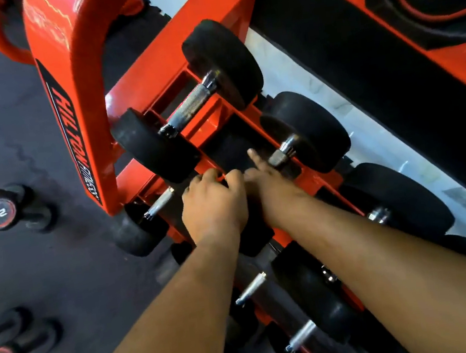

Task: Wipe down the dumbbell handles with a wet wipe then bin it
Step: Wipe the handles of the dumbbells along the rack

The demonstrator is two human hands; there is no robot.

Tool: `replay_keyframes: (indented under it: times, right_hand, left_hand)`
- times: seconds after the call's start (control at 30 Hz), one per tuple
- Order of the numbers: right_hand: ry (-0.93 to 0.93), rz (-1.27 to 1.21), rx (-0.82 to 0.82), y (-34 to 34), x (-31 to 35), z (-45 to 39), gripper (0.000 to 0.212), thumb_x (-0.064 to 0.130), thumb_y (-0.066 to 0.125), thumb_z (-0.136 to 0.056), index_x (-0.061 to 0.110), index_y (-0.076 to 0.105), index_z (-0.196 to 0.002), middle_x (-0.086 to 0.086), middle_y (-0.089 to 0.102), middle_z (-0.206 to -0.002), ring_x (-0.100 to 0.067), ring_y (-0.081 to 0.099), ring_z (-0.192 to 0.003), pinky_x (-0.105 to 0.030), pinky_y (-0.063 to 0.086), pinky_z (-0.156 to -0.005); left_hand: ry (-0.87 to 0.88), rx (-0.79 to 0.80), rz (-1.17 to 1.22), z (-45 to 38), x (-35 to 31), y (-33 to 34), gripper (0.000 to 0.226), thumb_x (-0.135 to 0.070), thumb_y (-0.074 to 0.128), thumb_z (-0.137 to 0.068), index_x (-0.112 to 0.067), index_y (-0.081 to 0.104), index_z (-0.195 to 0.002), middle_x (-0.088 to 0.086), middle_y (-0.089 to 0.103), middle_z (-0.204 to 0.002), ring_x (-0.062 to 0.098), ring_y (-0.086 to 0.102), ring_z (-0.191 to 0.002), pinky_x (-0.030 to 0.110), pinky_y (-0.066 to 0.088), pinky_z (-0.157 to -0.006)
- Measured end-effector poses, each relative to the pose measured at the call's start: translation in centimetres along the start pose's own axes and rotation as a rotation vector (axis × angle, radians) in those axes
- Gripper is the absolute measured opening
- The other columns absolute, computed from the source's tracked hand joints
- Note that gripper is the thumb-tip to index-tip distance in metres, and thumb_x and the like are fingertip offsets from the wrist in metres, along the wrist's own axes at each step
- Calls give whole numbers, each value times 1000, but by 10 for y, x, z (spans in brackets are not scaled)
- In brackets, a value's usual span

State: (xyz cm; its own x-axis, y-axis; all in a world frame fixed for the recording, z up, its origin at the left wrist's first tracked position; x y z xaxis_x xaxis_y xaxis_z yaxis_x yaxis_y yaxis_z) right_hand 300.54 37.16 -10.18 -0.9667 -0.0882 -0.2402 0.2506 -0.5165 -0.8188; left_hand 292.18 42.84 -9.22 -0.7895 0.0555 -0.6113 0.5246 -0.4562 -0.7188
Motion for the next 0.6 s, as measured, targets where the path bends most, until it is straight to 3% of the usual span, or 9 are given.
replay_keyframes:
  times: [0.1, 0.17, 0.23, 0.3, 0.37, 0.43, 0.47, 0.53, 0.6]
  right_hand:
    - [19, -94, -157, -10, -1, 7, 45, 16, 49, -90, 21, 60, -134, 0, 60, -121, -26, 46, -128, -44, 11, -122]
    - [90, -45, -353, 8, -2, 31, 59, 19, 43, -84, 15, 54, -141, -8, 50, -142, -32, 34, -137, -50, 24, -119]
    - [48, 14, -242, 33, 3, 49, 66, 17, 24, -92, 9, 24, -157, -16, 18, -164, -36, 6, -153, -57, 11, -123]
    - [-16, 27, -184, 43, 7, 50, 63, 15, 14, -96, 4, 9, -158, -19, 4, -166, -39, -5, -153, -59, 0, -122]
    - [-18, 6, -146, 33, 6, 33, 62, 14, 17, -95, 1, 22, -156, -22, 20, -163, -42, 10, -152, -56, 7, -123]
    - [-11, -147, -197, 10, -2, 13, 53, 11, 29, -94, 5, 51, -142, -14, 54, -142, -37, 38, -142, -45, 21, -123]
    - [-32, -174, -149, 0, -5, 6, 45, 11, 33, -97, 9, 56, -135, -10, 59, -132, -34, 45, -137, -41, 21, -122]
    - [-71, -156, -116, -2, -7, -1, 36, 16, 37, -101, 13, 53, -133, -6, 57, -128, -29, 45, -133, -37, 14, -122]
    - [12, -206, -98, 9, -6, 12, 46, 17, 35, -101, 14, 39, -147, -6, 49, -139, -31, 33, -142, -40, 10, -124]
  left_hand:
    - [-13, -7, 12, -1, 2, 0, 51, -56, 33, -81, -27, 71, -99, -1, 65, -105, 27, 57, -110, 42, 50, -89]
    - [-9, -6, 15, 0, 2, 1, 47, -54, 35, -83, -28, 70, -98, -3, 64, -104, 25, 57, -109, 42, 50, -88]
    - [-18, -2, 22, 1, 3, 3, 42, -53, 37, -83, -29, 70, -95, -5, 64, -102, 23, 56, -108, 40, 49, -84]
    - [-24, -7, 31, 1, 3, 3, 39, -52, 38, -84, -29, 69, -92, -7, 64, -101, 23, 56, -107, 38, 47, -82]
    - [-20, -14, 29, 1, 1, 3, 38, -52, 40, -85, -29, 69, -91, -7, 64, -102, 24, 57, -108, 38, 47, -83]
    - [-15, -20, 29, 1, 0, 2, 37, -51, 40, -85, -30, 70, -92, -7, 64, -104, 23, 58, -109, 38, 47, -85]
    - [-17, -21, 32, 2, 0, 1, 36, -50, 40, -85, -30, 70, -91, -7, 64, -104, 22, 57, -109, 38, 47, -85]
    - [-27, -29, 40, 3, 0, -1, 32, -48, 42, -86, -30, 69, -88, -7, 64, -103, 23, 58, -107, 40, 49, -86]
    - [-38, -36, 40, 4, 0, -1, 29, -46, 44, -87, -30, 68, -87, -6, 64, -102, 24, 58, -106, 41, 49, -86]
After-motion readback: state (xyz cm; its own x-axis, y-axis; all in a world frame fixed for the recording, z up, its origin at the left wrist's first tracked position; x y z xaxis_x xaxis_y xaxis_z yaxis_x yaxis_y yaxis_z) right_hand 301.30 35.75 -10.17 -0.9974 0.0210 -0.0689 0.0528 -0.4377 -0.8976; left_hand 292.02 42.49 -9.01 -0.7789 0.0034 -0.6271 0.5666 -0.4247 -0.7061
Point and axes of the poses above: each hand's wrist, its own z-axis away from the middle knuckle, its own y-axis out of the palm, x = y × z, the point moved 6 cm from there along -z, towards the middle knuckle
